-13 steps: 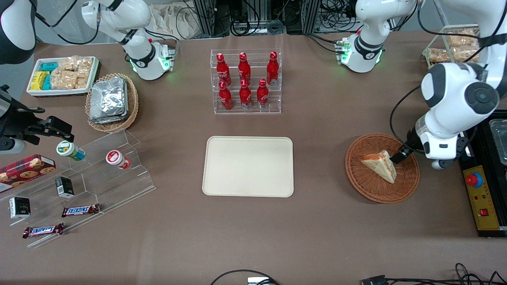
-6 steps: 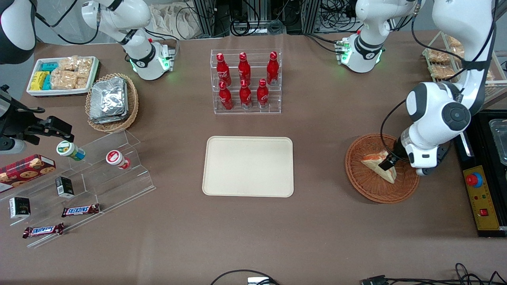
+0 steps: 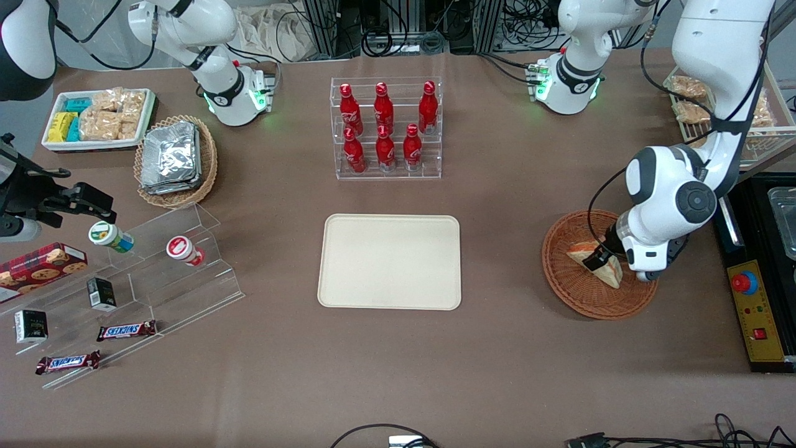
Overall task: Place sandwich from basket to tray
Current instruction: 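Lower the open left gripper onto the wrapped sandwich in the basket, then close the left gripper on the sandwich and lift it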
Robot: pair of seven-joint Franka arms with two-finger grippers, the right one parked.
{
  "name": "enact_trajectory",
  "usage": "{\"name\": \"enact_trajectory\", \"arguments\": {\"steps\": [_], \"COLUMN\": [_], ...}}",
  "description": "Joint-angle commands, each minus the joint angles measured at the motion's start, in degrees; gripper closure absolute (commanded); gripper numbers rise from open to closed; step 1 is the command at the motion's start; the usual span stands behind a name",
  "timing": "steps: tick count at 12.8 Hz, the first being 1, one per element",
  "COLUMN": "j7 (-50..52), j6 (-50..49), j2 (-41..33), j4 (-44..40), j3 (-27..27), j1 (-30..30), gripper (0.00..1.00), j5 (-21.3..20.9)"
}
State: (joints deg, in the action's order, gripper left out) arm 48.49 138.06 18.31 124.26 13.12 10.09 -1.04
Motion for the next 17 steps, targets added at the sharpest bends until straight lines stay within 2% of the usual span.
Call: {"name": "enact_trajectory", "arguments": {"steps": [1,2,3,7,10,15,17], "j7": [1.0,0.9,0.8,0.6,0.1,-0.7,-5.0], "j6": [0.8,0.7,0.7,-1.6,-10.1,-28.7,-36.2], "j2": [0.1,0.1,0.1,-0.6,-1.1,-1.1,-1.2], "j4": [-0.2,-0.3,-0.4,-2.6,-8.0,-22.3,-29.7], "j3": [0.3,0.3,0.3,0.3,0.3,0.8,0.9], "j1": [0.5,0.5,0.5,0.7,0.9,0.1,-1.6], "gripper": [0.48,0.84,1.00,1.00,1.00,1.00,1.00], "j5": [-0.5,-0.5,-0.5,-0.5,-1.3,-5.0,-5.0]}}
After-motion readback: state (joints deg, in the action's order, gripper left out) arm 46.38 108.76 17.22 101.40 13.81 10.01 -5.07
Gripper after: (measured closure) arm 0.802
